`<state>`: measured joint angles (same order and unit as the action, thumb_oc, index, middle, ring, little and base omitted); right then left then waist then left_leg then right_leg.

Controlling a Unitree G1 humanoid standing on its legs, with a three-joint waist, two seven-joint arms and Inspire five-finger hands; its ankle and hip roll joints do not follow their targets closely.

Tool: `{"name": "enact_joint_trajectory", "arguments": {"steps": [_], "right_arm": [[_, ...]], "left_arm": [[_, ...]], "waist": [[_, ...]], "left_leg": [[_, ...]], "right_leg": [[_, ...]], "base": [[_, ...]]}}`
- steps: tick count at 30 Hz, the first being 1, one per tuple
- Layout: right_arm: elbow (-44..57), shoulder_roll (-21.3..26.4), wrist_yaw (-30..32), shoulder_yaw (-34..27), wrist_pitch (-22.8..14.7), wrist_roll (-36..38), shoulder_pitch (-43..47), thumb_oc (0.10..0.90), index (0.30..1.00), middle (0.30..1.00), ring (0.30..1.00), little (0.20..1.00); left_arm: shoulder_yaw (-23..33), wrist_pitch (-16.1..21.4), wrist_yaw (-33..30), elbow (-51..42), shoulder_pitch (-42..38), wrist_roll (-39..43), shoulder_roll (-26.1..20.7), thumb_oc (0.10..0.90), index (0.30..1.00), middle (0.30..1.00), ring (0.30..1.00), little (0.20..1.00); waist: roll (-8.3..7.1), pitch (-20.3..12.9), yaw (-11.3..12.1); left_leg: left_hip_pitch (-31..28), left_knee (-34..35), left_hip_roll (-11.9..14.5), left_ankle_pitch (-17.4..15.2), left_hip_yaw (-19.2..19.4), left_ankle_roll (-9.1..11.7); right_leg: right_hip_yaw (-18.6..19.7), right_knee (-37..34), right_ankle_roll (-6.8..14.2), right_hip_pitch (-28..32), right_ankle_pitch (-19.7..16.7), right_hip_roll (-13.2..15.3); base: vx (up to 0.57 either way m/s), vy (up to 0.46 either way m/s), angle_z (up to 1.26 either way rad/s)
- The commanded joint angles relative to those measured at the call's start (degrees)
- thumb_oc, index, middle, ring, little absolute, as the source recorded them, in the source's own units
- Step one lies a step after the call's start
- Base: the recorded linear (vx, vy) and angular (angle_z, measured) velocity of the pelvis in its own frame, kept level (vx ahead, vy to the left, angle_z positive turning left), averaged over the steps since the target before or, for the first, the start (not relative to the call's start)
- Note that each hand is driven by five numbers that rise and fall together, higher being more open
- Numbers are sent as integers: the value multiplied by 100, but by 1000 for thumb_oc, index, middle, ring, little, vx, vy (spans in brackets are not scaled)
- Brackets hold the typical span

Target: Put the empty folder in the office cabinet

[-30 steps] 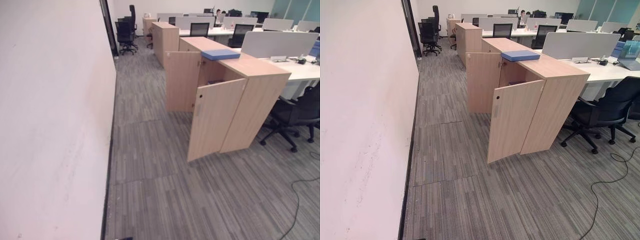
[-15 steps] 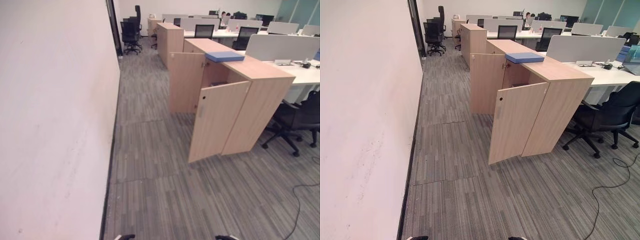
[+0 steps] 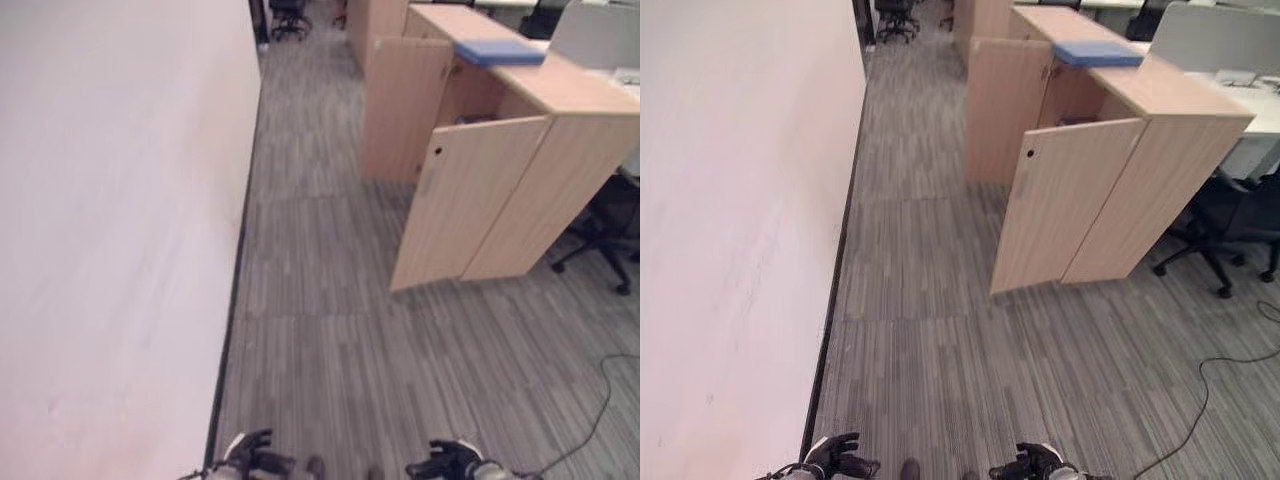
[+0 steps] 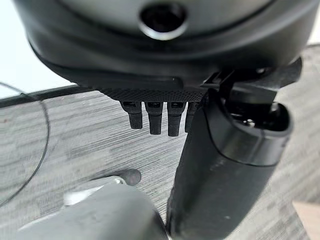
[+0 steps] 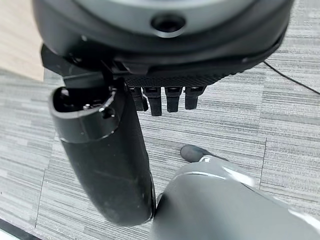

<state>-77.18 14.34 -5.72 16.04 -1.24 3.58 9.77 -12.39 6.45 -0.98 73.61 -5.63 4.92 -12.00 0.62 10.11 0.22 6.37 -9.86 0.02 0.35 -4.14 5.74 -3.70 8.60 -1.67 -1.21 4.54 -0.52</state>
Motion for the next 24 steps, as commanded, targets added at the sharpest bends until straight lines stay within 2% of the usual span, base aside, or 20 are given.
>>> {"name": "enact_joint_trajectory", "arguments": {"steps": [1,2,3,4,5,8,9,10,11,15,16,18,19,22,23,24], "right_arm": [[-302,160,-8,271,183,-192,-563,800,900,900,900,900],[-308,169,-8,292,180,-213,-580,800,900,900,900,900],[-304,182,8,306,174,-239,-611,800,900,900,900,900],[-304,182,9,306,174,-239,-612,800,900,900,900,900],[-305,195,27,303,171,-259,-625,800,900,900,900,900],[-311,211,38,338,143,-438,-698,800,900,900,900,900],[-310,213,33,376,153,-618,-784,800,900,900,900,900],[-310,213,33,376,153,-618,-785,800,900,900,900,900],[-321,227,37,328,184,-631,-818,800,900,900,900,900],[-295,197,81,308,181,-564,-797,800,900,900,900,900],[-187,174,113,307,165,-488,-736,800,900,900,900,900],[-149,168,114,308,159,-458,-703,800,900,900,900,900],[-42,167,111,354,146,-384,-544,800,900,900,900,900],[58,158,129,421,123,-366,-405,800,900,900,900,900],[157,162,141,455,110,-344,-296,800,900,900,900,900],[158,162,141,454,110,-344,-295,800,900,900,900,900]], "left_arm": [[-156,-53,-103,138,275,-91,74,800,900,900,900,900],[-166,-54,-116,122,280,-101,67,800,900,900,900,900],[-183,-51,-162,90,302,-111,88,800,900,900,900,900],[-184,-51,-163,90,303,-111,88,800,900,900,900,900],[-199,-46,-176,70,329,-118,107,800,900,900,900,900],[-208,-43,-149,108,457,-224,157,800,900,900,900,900],[-244,-52,-134,145,553,-327,180,800,900,900,900,900],[-244,-52,-134,144,554,-327,180,800,900,900,900,900],[-216,-49,-122,119,564,-335,141,800,900,900,900,900],[-149,-51,-142,125,532,-307,99,800,900,900,900,900],[-149,-53,-130,92,502,-271,79,800,900,900,900,900],[-160,-46,-129,76,494,-271,69,800,900,900,900,900],[-204,-28,-133,58,445,-293,49,800,900,900,900,900],[-205,-38,-142,43,427,-277,22,800,900,900,900,900],[-200,-46,-139,42,427,-270,-3,800,900,900,900,900],[-200,-47,-139,41,427,-270,-3,800,900,900,900,900]], "waist": [[-153,-95,15],[-120,-84,44],[-30,-71,68],[-38,-60,68],[1,-50,71],[125,-104,138],[178,-211,130],[176,-211,130],[160,-271,123],[52,-314,173],[-21,-318,212],[-36,-322,226],[-66,-305,263],[-64,-332,345],[-49,-348,395],[-50,-350,398]], "left_leg": [[348,-293,-158,-240,138,-461],[463,-94,-125,-42,81,-435],[589,526,5,289,24,-383],[562,549,-1,299,28,-384],[707,858,80,374,122,-363],[571,1485,206,568,315,-336],[497,1467,230,814,317,-312],[495,1468,229,814,318,-312],[535,1249,178,825,408,-344],[769,688,61,602,464,-432],[1007,223,-65,347,510,-512],[1084,78,-107,252,524,-545],[1262,-192,-192,26,603,-629],[1319,-242,-248,-124,656,-734],[1227,-184,-313,-217,694,-833],[1228,-182,-312,-218,698,-833]], "right_leg": [[126,-263,285,401,227,141],[117,-295,288,430,251,117],[125,-356,303,525,340,77],[126,-356,304,541,346,84],[121,-381,314,610,416,93],[212,-421,354,869,521,110],[222,-456,400,1028,585,168],[222,-457,400,1030,586,170],[236,-446,457,1114,625,331],[230,-516,538,1166,568,565],[268,-549,628,1165,500,732],[281,-540,656,1127,488,777],[341,-495,714,984,399,891],[349,-417,806,829,282,1001],[316,-118,879,632,22,1101],[320,-115,880,628,24,1102]], "base": [[122,20,-1],[137,71,4],[139,71,6],[167,93,12],[125,74,28],[275,163,34],[285,168,1],[368,246,-23],[185,138,-35],[215,162,-34],[207,173,-9],[151,158,5],[119,154,4],[112,158,-17],[121,157,-20],[128,155,-15]]}}
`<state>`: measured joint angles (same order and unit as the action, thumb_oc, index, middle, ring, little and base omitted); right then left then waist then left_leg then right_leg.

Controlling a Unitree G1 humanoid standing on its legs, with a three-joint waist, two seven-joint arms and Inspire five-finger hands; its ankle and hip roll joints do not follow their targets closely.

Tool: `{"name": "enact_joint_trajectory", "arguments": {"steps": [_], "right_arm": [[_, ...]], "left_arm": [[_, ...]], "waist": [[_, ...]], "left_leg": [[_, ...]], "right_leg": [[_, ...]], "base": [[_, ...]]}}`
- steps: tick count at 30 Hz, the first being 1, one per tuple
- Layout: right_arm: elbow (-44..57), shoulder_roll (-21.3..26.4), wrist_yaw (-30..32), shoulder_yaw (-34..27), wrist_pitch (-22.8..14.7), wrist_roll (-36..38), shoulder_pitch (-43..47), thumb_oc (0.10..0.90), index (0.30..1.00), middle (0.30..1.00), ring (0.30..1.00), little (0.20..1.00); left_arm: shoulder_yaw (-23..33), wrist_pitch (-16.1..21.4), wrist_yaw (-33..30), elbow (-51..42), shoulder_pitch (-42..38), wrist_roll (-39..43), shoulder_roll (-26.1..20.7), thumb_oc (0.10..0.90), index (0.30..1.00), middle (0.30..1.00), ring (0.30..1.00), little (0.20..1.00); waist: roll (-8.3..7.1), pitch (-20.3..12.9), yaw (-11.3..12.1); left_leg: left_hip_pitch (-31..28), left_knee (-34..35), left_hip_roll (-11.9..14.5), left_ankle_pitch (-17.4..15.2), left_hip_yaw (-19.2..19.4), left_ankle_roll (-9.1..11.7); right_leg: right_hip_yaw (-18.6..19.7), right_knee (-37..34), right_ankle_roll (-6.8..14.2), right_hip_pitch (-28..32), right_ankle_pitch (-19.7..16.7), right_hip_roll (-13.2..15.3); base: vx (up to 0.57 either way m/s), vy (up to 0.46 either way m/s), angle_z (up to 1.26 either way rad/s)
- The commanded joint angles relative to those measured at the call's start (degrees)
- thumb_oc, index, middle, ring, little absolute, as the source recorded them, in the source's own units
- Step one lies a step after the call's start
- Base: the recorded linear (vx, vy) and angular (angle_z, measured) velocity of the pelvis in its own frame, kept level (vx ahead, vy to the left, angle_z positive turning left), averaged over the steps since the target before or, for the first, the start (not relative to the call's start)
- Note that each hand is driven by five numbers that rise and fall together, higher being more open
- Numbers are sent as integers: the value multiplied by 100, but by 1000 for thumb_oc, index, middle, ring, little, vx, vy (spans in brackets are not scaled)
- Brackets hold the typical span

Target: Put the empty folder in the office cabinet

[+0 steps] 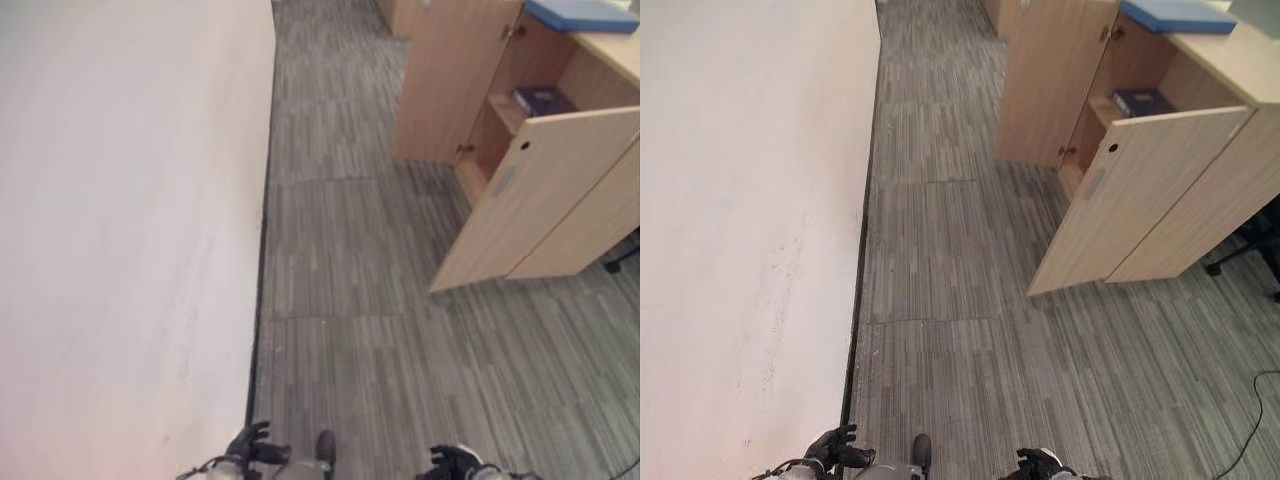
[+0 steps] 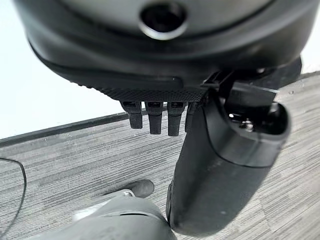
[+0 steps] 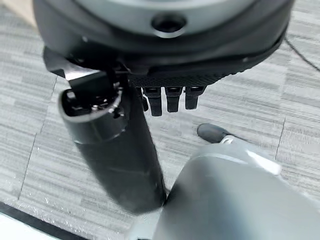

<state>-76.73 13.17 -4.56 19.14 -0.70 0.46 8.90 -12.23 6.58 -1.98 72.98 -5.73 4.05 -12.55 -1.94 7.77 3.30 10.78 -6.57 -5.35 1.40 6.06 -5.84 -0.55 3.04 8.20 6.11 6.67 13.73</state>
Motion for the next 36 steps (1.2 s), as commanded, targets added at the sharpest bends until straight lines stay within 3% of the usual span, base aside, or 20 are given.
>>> {"name": "enact_joint_trajectory", "arguments": {"steps": [1,4,5,6,7,10,12,14,19,23,32,34,36], "right_arm": [[167,302,21,139,47,3,-159,800,900,900,900,900],[306,313,69,115,2,119,-96,800,900,900,900,900],[349,311,83,152,-4,130,-68,800,900,900,900,900],[431,290,93,216,-19,172,-20,800,900,900,900,900],[432,290,93,217,-18,172,-19,800,900,900,900,900],[583,256,93,267,-51,315,43,800,900,900,900,900],[658,251,128,239,-85,427,51,800,900,900,900,900],[733,267,153,231,-90,425,32,800,900,900,900,900],[649,291,110,221,-53,370,-127,800,900,900,900,900],[442,311,67,172,-12,393,-186,800,900,900,900,900],[282,341,23,193,-7,398,-217,800,900,900,900,900],[203,332,13,178,-6,413,-265,800,900,900,900,900],[98,342,-19,160,29,401,-327,800,900,900,900,900]], "left_arm": [[-203,-59,-35,98,442,-173,30,800,900,900,900,900],[-207,-59,-25,111,459,-175,-39,800,900,900,900,900],[-195,-58,-32,109,465,-171,-79,800,900,900,900,900],[-168,-60,-43,137,464,-195,-151,800,900,900,900,900],[-167,-60,-43,138,463,-195,-151,800,900,900,900,900],[-185,-64,-42,189,455,-216,-197,800,900,900,900,900],[-177,-68,-57,207,444,-210,-199,800,900,900,900,900],[-157,-63,-85,229,401,-269,-198,800,900,900,900,900],[-94,-87,-106,332,423,-340,-209,800,900,900,900,900],[-142,-85,-156,322,415,-412,-169,800,900,900,900,900],[-431,-4,-248,-140,137,-404,-131,800,900,900,900,900],[-471,10,-249,-209,129,-437,-120,800,900,900,900,900],[-465,-5,-236,-249,141,-452,-128,800,900,900,900,900]], "waist": [[227,-121,98],[315,-48,54],[361,14,17],[437,116,-29],[434,132,-37],[456,350,-164],[419,523,-318],[280,630,-463],[153,571,-500],[143,447,-488],[198,362,-578],[147,396,-558],[68,459,-486]], "left_leg": [[711,-450,177,-350,-313,271],[349,-270,55,-415,-392,126],[165,-157,52,-425,-452,93],[-90,30,97,-416,-531,87],[-110,33,93,-418,-537,89],[-439,175,94,-435,-682,94],[-665,158,14,-522,-836,98],[-878,33,-130,-723,-1022,142],[-1022,-117,-224,-980,-1174,191],[-1199,-45,-28,-1095,-1188,271],[-1336,233,336,-1060,-1281,490],[-1176,-290,372,-957,-1164,583],[-845,-1294,410,-632,-1077,597]], "right_leg": [[6,709,-85,-230,-387,-275],[-9,1552,-195,-703,-951,-237],[-18,1754,-286,-906,-995,-303],[-167,1763,-422,-1240,-812,-507],[-172,1774,-424,-1225,-799,-503],[-289,1408,-457,-1673,-632,-847],[-118,1136,-388,-1905,-749,-1063],[133,563,-262,-2092,-979,-1277],[-19,177,-340,-1882,-1095,-1231],[-115,193,-426,-1745,-1050,-1312],[-52,515,-642,-1795,-572,-1556],[-34,455,-707,-1589,-506,-1563],[-2,395,-837,-1244,-406,-1589]], "base": [[101,109,-10],[118,136,-1],[133,75,-1],[111,44,5],[105,-2,11],[115,-42,10],[168,-61,26],[232,-102,30],[198,-125,59],[245,-169,26],[167,-142,1],[89,-119,21],[115,-162,8]]}}
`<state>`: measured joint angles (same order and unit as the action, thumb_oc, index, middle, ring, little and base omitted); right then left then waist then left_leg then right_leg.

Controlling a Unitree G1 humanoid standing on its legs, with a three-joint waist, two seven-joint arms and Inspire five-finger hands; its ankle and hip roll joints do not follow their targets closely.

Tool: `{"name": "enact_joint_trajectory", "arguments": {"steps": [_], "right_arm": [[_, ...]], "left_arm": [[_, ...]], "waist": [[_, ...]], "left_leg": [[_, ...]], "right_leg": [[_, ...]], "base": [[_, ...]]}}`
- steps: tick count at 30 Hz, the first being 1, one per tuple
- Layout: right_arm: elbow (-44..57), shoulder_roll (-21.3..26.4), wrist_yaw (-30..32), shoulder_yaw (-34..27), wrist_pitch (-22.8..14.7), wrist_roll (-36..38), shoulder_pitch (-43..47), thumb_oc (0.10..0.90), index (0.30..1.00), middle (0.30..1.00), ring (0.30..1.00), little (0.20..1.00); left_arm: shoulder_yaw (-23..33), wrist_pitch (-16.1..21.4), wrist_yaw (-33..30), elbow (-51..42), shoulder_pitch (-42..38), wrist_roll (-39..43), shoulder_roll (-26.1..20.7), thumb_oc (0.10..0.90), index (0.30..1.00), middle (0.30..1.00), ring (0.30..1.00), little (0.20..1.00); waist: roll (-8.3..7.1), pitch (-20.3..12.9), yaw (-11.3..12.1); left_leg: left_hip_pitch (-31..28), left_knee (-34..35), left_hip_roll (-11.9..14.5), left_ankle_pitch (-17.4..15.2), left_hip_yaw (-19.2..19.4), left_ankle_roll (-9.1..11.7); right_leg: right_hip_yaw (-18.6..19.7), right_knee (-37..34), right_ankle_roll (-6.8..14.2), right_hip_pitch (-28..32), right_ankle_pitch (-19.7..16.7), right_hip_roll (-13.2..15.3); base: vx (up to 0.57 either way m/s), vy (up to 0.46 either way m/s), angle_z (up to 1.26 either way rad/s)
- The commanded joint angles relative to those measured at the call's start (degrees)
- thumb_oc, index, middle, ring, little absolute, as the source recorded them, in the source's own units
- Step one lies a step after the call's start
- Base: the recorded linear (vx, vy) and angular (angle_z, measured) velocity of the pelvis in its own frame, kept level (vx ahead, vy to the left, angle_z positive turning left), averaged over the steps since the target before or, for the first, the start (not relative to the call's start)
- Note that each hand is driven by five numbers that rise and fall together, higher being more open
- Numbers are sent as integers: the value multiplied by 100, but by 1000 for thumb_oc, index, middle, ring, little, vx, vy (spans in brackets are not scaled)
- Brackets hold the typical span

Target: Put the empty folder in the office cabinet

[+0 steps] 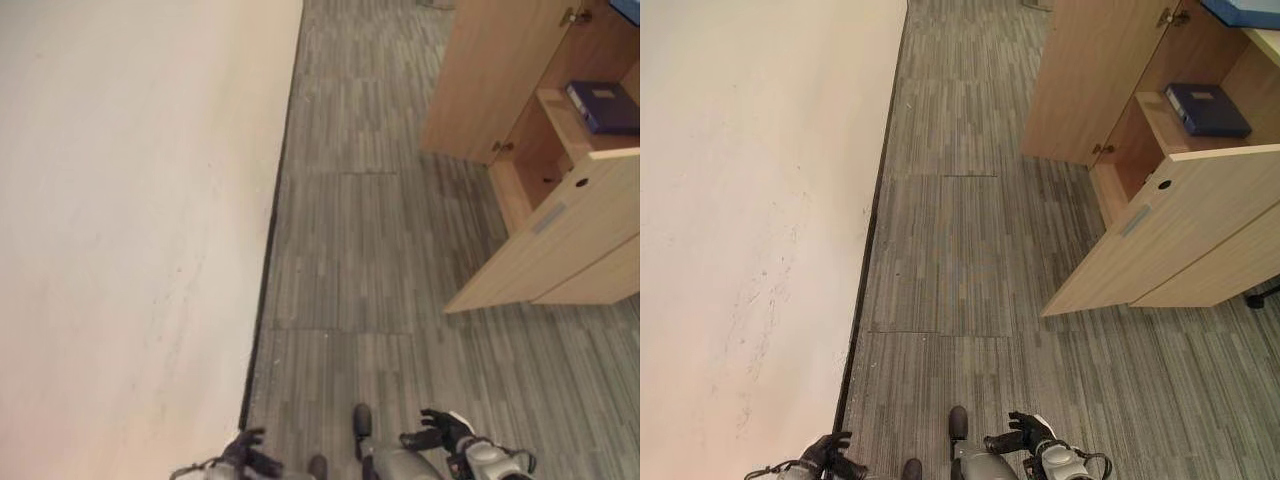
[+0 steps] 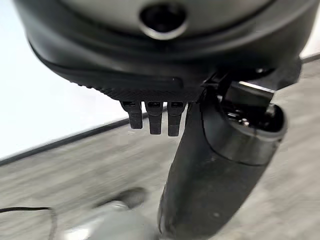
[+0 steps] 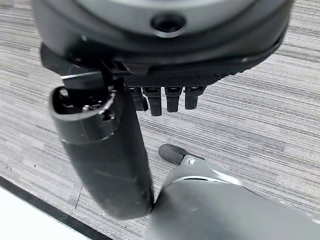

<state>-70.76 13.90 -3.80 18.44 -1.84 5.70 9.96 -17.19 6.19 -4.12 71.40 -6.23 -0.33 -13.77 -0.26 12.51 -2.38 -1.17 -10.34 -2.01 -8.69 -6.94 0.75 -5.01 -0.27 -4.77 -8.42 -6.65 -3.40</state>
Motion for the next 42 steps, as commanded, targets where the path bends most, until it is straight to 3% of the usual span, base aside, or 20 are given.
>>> {"name": "enact_joint_trajectory", "arguments": {"steps": [1,3,6,8,9,10,11,12,16,17,21,24,26,28,29,30,32,35,38,42], "right_arm": [[-500,269,-95,229,142,-124,-434,800,900,900,900,900],[-516,295,-74,178,145,-91,-441,800,900,900,900,900],[-409,353,-72,90,103,-3,-466,800,900,900,900,900],[-375,361,-73,102,87,-6,-489,800,900,900,900,900],[-346,361,-66,126,73,-21,-484,800,900,900,900,900],[-346,359,-66,128,73,-21,-486,800,900,900,900,900],[-354,358,-57,127,70,-45,-483,800,900,900,900,900],[-381,356,-43,111,75,-57,-484,800,900,900,900,900],[-443,351,-58,25,102,-110,-536,800,900,900,900,900],[-602,331,-57,-16,152,-234,-591,800,900,900,900,900],[-966,229,-167,-43,289,-519,-811,800,900,900,900,900],[-1049,198,-224,-41,318,-649,-858,800,900,900,900,900],[-1032,191,-249,-29,322,-695,-849,800,900,900,900,900],[-962,198,-257,-28,313,-644,-782,800,900,900,900,900],[-836,198,-226,-65,303,-544,-699,800,900,900,900,900],[-836,198,-226,-65,303,-544,-699,800,900,900,900,900],[-696,180,-186,-96,277,-434,-611,800,900,900,900,900],[-516,96,-158,-31,230,-381,-578,800,900,900,900,900],[-334,62,-169,104,217,-336,-458,800,900,900,900,900],[-50,74,-148,175,159,-194,-312,800,900,900,900,900]], "left_arm": [[31,34,-22,-91,190,-15,-7,800,900,900,900,900],[58,16,-33,-9,240,-29,4,800,900,900,900,900],[212,-7,-19,124,316,98,18,800,900,900,900,900],[303,-31,-2,207,363,208,31,800,900,900,900,900],[374,-32,-15,218,406,282,29,800,900,900,900,900],[374,-32,-15,217,408,282,27,800,900,900,900,900],[396,-28,-18,231,448,294,29,800,900,900,900,900],[405,-28,-19,265,475,292,39,800,900,900,900,900],[476,-45,-5,426,598,273,88,800,900,900,900,900],[479,-65,7,465,607,268,101,800,900,900,900,900],[406,-78,41,466,616,84,47,800,900,900,900,900],[355,-67,80,405,575,-5,-3,800,900,900,900,900],[372,-71,85,349,558,-8,-55,800,900,900,900,900],[406,-71,86,287,519,36,-98,800,900,900,900,900],[440,-84,82,253,509,69,-133,800,900,900,900,900],[440,-84,82,253,509,69,-134,800,900,900,900,900],[448,-109,90,277,509,53,-155,800,900,900,900,900],[507,-126,100,359,576,63,-180,800,900,900,900,900],[488,-125,98,404,577,57,-195,800,900,900,900,900],[458,-116,66,447,630,-1,-181,800,900,900,900,900]], "waist": [[-98,-14,81],[-150,-1,125],[-191,-45,187],[-138,-80,262],[-36,-88,381],[-50,-69,384],[5,-68,471],[37,-88,498],[105,-203,552],[133,-306,575],[62,-608,647],[2,-695,669],[-45,-788,697],[-59,-821,713],[-20,-813,719],[-24,-812,723],[54,-765,715],[134,-730,757],[260,-531,655],[241,-244,480]], "left_leg": [[356,-930,77,371,222,-62],[652,-1162,78,434,321,-152],[913,-631,-6,317,334,-192],[1203,-61,-36,799,224,-89],[1592,693,-13,1227,114,-33],[1549,724,-23,1236,122,-36],[1733,1354,-54,1416,40,9],[1823,1492,-54,1478,13,31],[1854,1534,16,1527,-8,66],[1745,1534,53,1689,-48,86],[1407,1475,63,1941,82,16],[1391,1296,-42,1813,193,-67],[1351,1172,-172,1628,287,-187],[1250,1106,-303,1456,365,-299],[1070,1096,-402,1282,390,-439],[1070,1094,-405,1280,395,-440],[815,1090,-476,1106,463,-583],[448,1090,-484,870,535,-662],[219,1021,-347,750,359,-649],[-65,898,-401,547,215,-591]], "right_leg": [[442,726,460,210,925,122],[452,756,404,357,1020,186],[491,759,427,525,1135,244],[494,708,412,713,1221,187],[533,707,380,927,1367,78],[539,711,381,953,1381,92],[633,721,366,1146,1468,20],[681,748,363,1224,1519,-13],[946,741,397,1535,1644,-25],[1009,668,428,1683,1681,-14],[1066,429,608,2022,1703,342],[1077,431,745,2064,1628,542],[1091,626,915,1955,1387,749],[1070,1166,1081,1743,984,924],[1000,1953,1135,1417,489,1085],[1005,1963,1136,1412,495,1089],[753,2775,1085,1114,42,1272],[-103,2992,993,868,-21,1684],[-396,2677,801,393,729,1328],[-421,1601,910,-20,634,974]], "base": [[98,-114,12],[121,-62,-4],[122,-20,4],[185,-6,14],[186,-3,12],[292,13,7],[246,32,4],[244,33,-3],[258,96,-33],[331,130,-45],[407,190,-54],[303,186,-4],[241,164,-49],[267,219,-52],[210,197,-21],[196,209,-10],[158,186,-3],[202,157,-6],[131,-14,-20],[135,-65,13]]}}
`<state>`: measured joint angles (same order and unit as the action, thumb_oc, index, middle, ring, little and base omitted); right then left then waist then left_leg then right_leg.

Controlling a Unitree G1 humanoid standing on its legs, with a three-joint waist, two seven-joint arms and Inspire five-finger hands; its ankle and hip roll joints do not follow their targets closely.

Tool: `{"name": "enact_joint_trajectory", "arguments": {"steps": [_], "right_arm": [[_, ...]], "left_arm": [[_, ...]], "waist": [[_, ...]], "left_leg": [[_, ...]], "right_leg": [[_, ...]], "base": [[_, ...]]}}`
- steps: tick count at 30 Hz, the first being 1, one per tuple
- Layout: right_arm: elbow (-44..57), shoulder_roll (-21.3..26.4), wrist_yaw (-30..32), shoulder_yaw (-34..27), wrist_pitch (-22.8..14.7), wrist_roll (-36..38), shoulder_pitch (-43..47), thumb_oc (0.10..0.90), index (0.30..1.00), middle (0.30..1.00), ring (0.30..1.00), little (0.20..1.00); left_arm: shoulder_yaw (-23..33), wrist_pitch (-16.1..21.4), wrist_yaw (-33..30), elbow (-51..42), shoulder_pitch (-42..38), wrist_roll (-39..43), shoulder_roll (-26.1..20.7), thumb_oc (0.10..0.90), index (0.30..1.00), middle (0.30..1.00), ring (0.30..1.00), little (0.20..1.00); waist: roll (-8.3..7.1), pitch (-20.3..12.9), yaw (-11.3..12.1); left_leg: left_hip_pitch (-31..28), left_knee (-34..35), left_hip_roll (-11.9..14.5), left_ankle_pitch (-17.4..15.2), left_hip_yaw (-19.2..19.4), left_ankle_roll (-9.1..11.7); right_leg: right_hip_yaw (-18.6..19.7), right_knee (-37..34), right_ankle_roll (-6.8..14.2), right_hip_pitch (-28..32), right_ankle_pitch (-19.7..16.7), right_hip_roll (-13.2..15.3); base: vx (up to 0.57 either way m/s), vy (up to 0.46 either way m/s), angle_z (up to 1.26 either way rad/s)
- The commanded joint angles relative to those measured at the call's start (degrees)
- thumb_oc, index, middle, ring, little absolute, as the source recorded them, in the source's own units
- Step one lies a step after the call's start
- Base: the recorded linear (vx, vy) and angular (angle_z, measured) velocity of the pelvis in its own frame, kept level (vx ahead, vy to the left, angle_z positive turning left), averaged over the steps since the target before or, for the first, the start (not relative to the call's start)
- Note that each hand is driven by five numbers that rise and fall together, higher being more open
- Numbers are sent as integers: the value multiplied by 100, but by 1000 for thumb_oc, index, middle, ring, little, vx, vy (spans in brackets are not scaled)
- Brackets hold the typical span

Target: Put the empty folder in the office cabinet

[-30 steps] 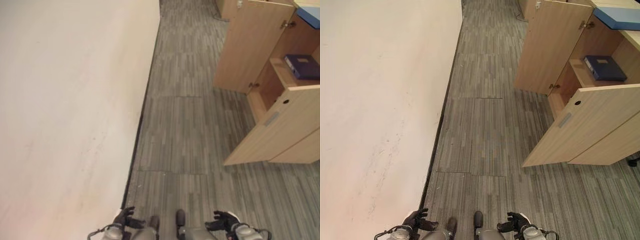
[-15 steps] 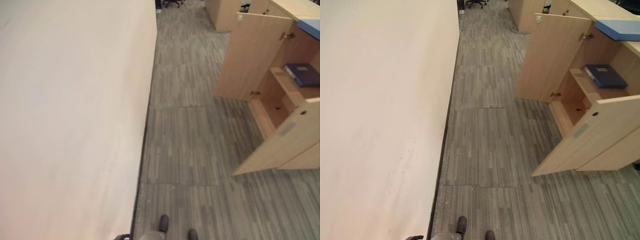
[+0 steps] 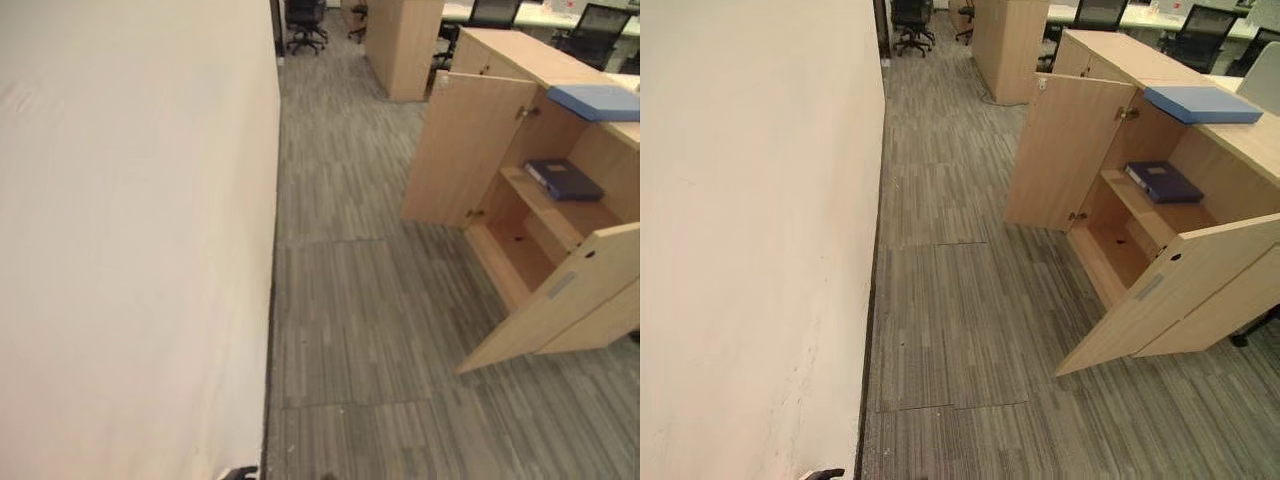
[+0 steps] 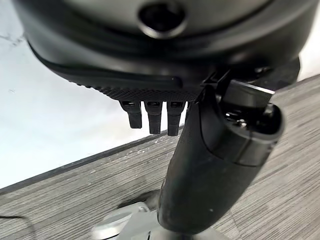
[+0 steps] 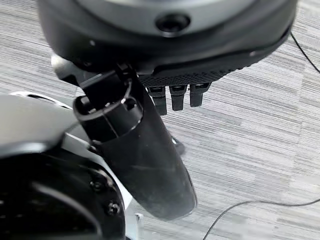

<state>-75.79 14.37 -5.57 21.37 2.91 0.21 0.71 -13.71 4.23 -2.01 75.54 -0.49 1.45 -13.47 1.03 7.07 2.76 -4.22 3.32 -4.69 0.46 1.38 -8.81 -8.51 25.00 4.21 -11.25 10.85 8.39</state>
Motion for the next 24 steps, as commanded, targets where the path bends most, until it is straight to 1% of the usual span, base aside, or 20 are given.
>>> {"name": "enact_joint_trajectory", "arguments": {"steps": [1,4,6,7,8,9,10,11,14,15,16,20,22,24], "right_arm": [[512,40,49,-109,-335,383,652,800,900,900,900,900],[565,56,56,-103,-328,408,693,800,900,900,900,900],[510,78,50,-144,-315,418,668,800,900,900,900,900],[473,94,37,-189,-310,433,628,800,900,900,900,900],[403,97,42,-273,-298,461,552,800,900,900,900,900],[247,95,43,-341,-299,469,414,800,900,900,900,900],[246,96,43,-341,-299,469,414,800,900,900,900,900],[116,117,65,-443,-287,499,331,800,900,900,900,900],[-59,148,54,-575,-251,556,226,800,900,900,900,900],[-121,175,68,-584,-237,564,203,800,900,900,900,900],[-121,175,68,-584,-237,565,203,800,900,900,900,900],[-91,274,128,-635,-268,662,189,800,900,900,900,900],[-72,292,135,-637,-274,691,167,800,900,900,900,900],[-89,289,137,-611,-277,674,166,800,900,900,900,900]], "left_arm": [[128,88,-155,40,71,-189,-202,800,900,900,900,900],[199,110,-175,54,69,-219,-197,800,900,900,900,900],[241,114,-179,89,68,-242,-199,800,900,900,900,900],[275,111,-169,124,77,-252,-206,800,900,900,900,900],[292,112,-166,160,81,-301,-219,800,900,900,900,900],[365,102,-183,252,173,-306,-181,800,900,900,900,900],[364,102,-183,252,174,-306,-180,800,900,900,900,900],[425,92,-196,307,217,-277,-155,800,900,900,900,900],[518,72,-209,299,226,-167,-150,800,900,900,900,900],[470,69,-223,284,187,-173,-152,800,900,900,900,900],[470,69,-223,284,187,-173,-151,800,900,900,900,900],[184,114,-259,125,6,-242,-132,800,900,900,900,900],[71,140,-272,-22,-86,-239,-133,800,900,900,900,900],[39,162,-283,-118,-158,-204,-143,800,900,900,900,900]], "waist": [[77,380,-83],[-69,470,-189],[-125,495,-250],[-154,477,-280],[-190,425,-289],[-225,313,-319],[-220,317,-322],[-224,223,-371],[-212,164,-410],[-203,163,-440],[-201,162,-440],[-191,157,-550],[-189,150,-598],[-195,152,-618]], "left_leg": [[142,-499,-166,-446,-656,390],[-35,-623,-282,-652,-846,450],[-136,-655,-315,-758,-967,484],[-210,-647,-313,-813,-1023,511],[-299,-640,-323,-923,-1107,531],[-489,-560,-262,-1050,-1117,554],[-497,-556,-256,-1051,-1120,555],[-594,-527,-161,-1106,-1149,601],[-670,-498,56,-1156,-1229,701],[-677,-435,184,-1145,-1267,760],[-680,-431,187,-1144,-1267,761],[-647,-228,394,-998,-1186,885],[-624,-287,489,-953,-1117,956],[-499,-684,575,-807,-1058,1059]], "right_leg": [[21,-1273,70,166,-1244,-298],[329,-2164,207,-89,-1668,-492],[511,-2526,265,-215,-1844,-576],[584,-2584,289,-281,-1901,-590],[593,-2816,289,-139,-1902,-589],[505,-2843,235,-13,-2058,-572],[501,-2847,234,-3,-2057,-576],[494,-2767,199,-4,-2088,-613],[469,-2555,108,10,-1959,-710],[475,-2398,45,-39,-1823,-783],[474,-2395,44,-40,-1820,-785],[464,-2156,-69,-103,-1549,-905],[452,-2044,-138,-69,-1382,-950],[472,-1982,-218,29,-1231,-1005]], "base": [[182,-104,17],[242,-127,23],[274,-137,43],[354,-177,52],[468,-247,46],[356,-191,48],[406,-232,46],[264,-161,65],[322,-240,55],[252,-216,19],[210,-200,10],[144,-145,-2],[155,-150,11],[150,-169,19]]}}
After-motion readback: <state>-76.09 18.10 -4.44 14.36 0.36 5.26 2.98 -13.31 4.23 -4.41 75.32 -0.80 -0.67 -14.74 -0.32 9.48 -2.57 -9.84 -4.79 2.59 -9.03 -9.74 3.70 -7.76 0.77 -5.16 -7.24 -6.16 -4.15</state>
